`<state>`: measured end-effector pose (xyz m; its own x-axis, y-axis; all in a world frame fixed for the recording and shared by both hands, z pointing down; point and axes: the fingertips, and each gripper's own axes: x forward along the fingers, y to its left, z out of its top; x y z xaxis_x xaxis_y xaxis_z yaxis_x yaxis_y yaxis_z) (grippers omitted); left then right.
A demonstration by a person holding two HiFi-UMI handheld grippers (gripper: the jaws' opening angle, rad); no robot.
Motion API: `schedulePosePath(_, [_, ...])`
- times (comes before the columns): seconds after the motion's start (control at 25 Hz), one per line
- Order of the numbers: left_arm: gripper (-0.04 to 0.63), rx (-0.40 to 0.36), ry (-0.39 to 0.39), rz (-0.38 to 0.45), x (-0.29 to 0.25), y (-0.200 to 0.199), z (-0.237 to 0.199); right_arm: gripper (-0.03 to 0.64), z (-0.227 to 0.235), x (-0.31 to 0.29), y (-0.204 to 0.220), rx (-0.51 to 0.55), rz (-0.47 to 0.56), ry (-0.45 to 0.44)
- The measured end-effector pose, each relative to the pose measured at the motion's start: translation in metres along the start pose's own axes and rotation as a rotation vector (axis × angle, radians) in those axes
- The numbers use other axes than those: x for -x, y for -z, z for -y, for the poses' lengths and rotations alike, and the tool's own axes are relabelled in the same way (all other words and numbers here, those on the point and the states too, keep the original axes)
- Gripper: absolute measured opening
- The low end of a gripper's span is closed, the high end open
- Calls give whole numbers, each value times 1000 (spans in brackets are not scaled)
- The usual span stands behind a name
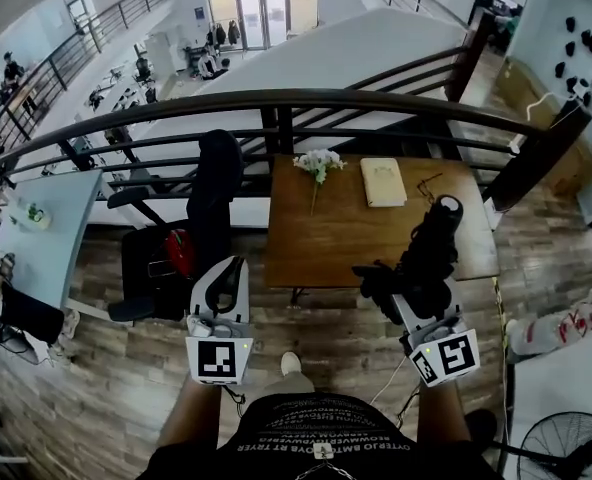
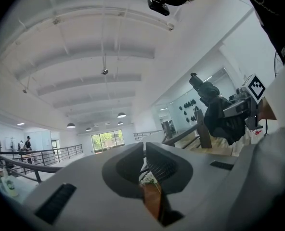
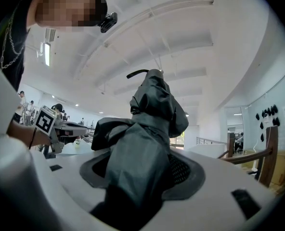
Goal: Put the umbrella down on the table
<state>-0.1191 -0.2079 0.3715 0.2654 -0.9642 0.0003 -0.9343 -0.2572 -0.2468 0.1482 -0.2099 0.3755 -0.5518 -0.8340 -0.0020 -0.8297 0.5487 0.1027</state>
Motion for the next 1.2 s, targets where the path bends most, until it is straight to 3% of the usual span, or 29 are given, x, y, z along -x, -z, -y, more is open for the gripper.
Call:
schedulePosePath(0.68, [38,36,42,79,-61,7,-86,275,-19,-89,-13,5,-2,44])
schedulePosePath(1.2, [38,33,79,46,-102,23,-70,275,13,-120,23,-33,-69,38])
